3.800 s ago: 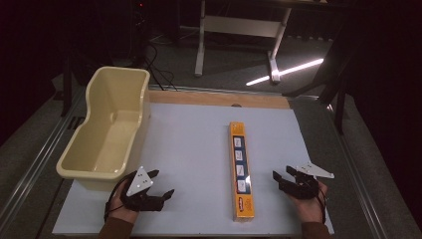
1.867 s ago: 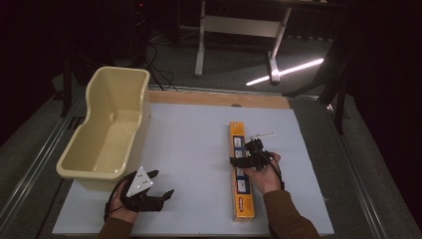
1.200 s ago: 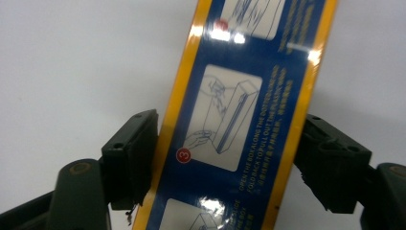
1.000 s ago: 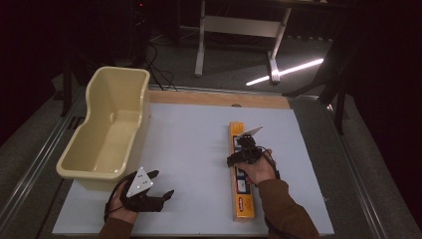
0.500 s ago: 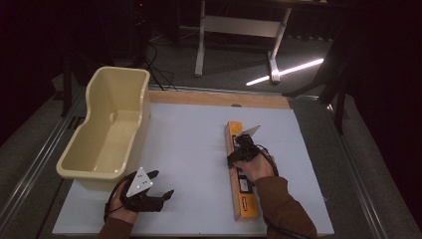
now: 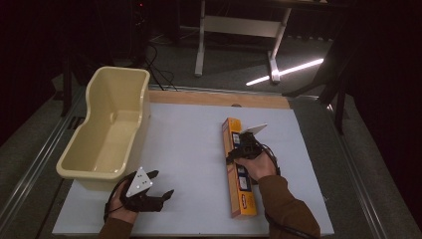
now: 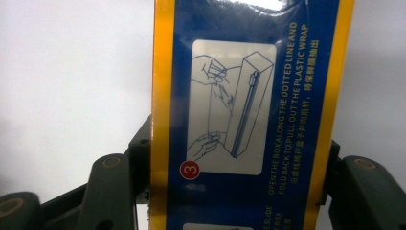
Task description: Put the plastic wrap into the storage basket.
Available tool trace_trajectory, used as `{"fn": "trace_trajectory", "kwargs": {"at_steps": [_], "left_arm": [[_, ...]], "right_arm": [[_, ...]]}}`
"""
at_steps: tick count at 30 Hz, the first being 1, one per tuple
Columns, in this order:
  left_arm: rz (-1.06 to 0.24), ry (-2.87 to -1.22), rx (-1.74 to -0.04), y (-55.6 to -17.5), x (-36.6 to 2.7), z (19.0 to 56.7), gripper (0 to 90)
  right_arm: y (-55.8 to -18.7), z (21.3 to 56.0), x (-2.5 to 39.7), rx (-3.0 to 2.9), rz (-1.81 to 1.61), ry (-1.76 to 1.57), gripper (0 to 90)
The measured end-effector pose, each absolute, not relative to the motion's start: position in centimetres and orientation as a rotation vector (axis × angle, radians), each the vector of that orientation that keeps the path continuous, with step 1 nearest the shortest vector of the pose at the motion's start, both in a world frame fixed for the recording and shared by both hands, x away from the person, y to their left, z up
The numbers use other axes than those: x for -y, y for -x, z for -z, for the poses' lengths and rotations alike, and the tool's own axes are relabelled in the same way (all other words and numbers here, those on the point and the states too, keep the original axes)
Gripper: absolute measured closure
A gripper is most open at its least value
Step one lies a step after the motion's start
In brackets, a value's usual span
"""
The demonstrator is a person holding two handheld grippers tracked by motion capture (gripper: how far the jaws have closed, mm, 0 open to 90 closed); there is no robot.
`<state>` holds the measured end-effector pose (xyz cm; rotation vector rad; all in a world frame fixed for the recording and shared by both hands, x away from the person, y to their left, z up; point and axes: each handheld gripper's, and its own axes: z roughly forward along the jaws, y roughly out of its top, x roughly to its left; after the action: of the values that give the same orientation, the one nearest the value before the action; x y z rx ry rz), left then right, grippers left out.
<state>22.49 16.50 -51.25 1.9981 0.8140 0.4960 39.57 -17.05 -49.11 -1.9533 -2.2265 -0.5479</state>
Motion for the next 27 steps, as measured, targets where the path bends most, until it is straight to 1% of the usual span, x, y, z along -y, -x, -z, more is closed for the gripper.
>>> {"fn": "trace_trajectory", "kwargs": {"at_steps": [27], "left_arm": [[-0.506, -1.998, -0.815, -22.3, -16.5, 51.2, 19.6]], "right_arm": [[-40.5, 46.4, 15.3, 2.117, 0.772, 1.807, 40.3]]}}
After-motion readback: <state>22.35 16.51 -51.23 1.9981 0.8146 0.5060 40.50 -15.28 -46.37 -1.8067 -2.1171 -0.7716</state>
